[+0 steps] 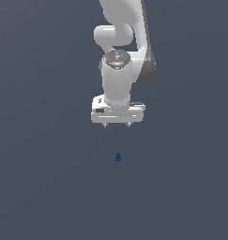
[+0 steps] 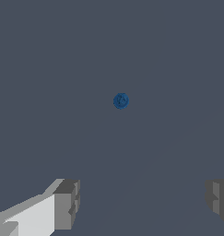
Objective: Pick up the object and move it to a goal position.
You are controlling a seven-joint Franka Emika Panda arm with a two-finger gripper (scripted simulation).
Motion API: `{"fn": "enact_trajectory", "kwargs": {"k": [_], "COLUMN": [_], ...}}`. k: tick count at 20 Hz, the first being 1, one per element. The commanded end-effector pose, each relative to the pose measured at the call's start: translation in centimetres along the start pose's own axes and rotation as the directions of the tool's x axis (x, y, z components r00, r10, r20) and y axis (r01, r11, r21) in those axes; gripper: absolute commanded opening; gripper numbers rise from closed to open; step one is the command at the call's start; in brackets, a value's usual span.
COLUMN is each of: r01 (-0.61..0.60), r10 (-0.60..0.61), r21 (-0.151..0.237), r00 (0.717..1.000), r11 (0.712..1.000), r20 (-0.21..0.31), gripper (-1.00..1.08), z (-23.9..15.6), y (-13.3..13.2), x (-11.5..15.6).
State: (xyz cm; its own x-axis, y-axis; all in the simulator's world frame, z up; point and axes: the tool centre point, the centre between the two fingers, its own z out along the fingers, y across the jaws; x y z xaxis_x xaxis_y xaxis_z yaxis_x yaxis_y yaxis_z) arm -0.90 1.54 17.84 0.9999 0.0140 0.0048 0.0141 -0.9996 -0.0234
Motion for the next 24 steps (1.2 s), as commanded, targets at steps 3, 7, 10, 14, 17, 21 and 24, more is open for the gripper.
{"fn": "enact_trajectory", "kwargs": {"k": [3, 7, 10, 14, 17, 21, 24], "r01": [0.031, 0.086, 0.144, 0.24, 0.307, 0.373, 0.405], "r10": [-0.031, -0.086, -0.144, -0.24, -0.307, -0.373, -0.405], "r21": [-0.003, -0.007, -0.011, -0.016, -0.018, -0.019, -0.019], "r00": [1.0, 0.996, 0.99, 0.971, 0.952, 0.928, 0.914], "r11": [1.0, 0.996, 0.99, 0.971, 0.951, 0.928, 0.914], "r20": [0.001, 0.003, 0.004, 0.008, 0.01, 0.013, 0.014], "gripper": [1.0, 1.0, 1.0, 1.0, 1.0, 1.0, 1.0], "z": [0.5, 1.4, 2.5, 4.3, 5.7, 7.2, 8.0], "y": [0.0, -0.1, -0.1, -0.2, -0.2, -0.2, -0.3], "x": [0.6, 1.7, 2.9, 4.7, 5.9, 7.0, 7.6]}}
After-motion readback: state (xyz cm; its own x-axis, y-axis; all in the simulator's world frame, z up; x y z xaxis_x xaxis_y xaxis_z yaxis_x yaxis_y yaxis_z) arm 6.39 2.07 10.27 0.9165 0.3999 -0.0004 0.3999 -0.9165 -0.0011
